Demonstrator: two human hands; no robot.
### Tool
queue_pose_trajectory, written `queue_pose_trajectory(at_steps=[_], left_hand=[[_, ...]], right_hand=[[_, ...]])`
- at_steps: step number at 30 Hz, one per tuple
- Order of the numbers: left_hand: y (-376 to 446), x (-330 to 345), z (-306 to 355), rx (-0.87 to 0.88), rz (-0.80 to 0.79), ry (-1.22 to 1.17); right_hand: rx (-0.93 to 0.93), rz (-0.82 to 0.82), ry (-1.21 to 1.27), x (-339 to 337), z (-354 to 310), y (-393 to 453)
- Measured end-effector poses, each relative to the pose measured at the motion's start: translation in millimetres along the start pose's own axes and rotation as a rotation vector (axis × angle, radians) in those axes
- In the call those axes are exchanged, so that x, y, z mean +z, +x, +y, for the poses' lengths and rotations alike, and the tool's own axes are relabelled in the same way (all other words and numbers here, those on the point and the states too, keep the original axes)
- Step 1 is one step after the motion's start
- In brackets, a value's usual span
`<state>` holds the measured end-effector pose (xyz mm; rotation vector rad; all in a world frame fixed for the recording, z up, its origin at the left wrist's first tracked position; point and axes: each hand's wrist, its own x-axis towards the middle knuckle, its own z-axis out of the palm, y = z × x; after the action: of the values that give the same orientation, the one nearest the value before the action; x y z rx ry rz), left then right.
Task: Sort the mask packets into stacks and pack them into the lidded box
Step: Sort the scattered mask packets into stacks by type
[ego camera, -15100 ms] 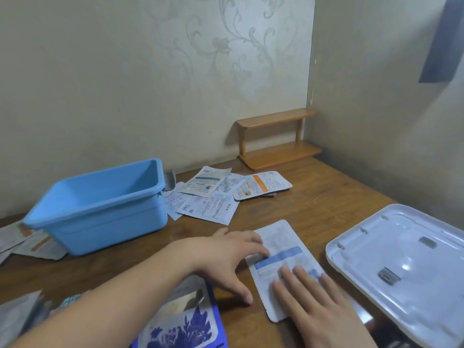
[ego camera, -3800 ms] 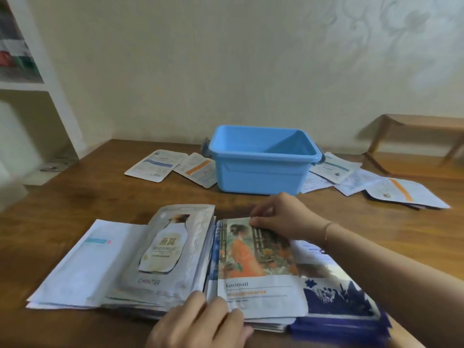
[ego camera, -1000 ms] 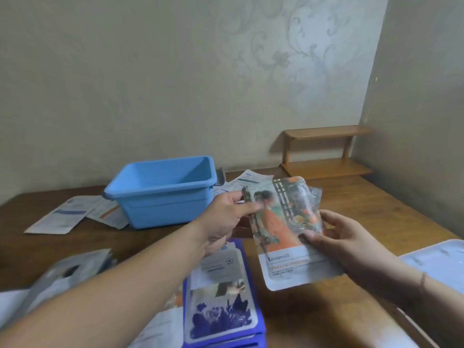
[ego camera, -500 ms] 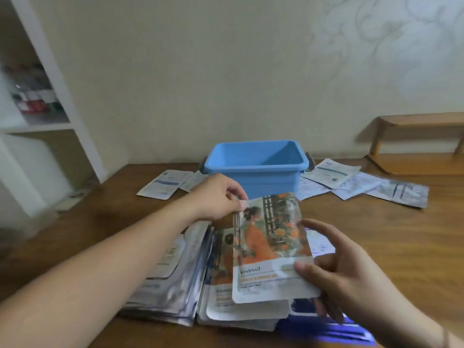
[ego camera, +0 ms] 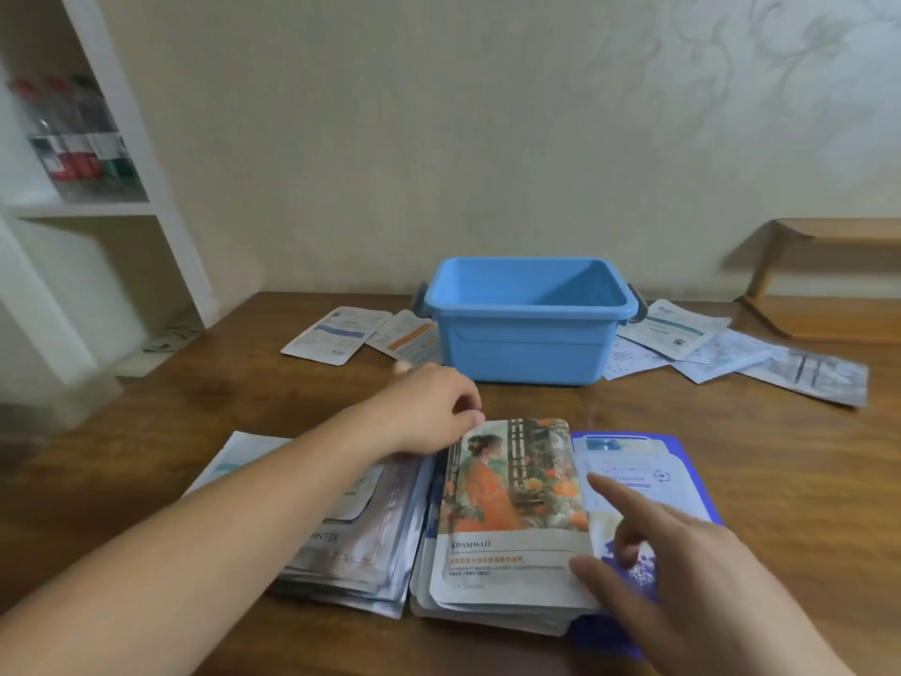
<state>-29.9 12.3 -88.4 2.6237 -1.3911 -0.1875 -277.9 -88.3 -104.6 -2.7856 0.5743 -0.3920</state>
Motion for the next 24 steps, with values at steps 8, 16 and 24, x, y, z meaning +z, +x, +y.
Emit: queue_pose_trajectory(at_steps=[8,16,24], left_hand=[[4,1,19,0.113,-0.162,-0.032],[8,1,22,0.114,-0.14,0.012],[11,4,31,0.135,-0.152,0.059]], right_hand=[[-0.255,0.42,-0.25,56,12,-10],[-0.347,0.509,-0.333,74,7,-12],[-0.363,0.482,-0.411,81,8,-13]])
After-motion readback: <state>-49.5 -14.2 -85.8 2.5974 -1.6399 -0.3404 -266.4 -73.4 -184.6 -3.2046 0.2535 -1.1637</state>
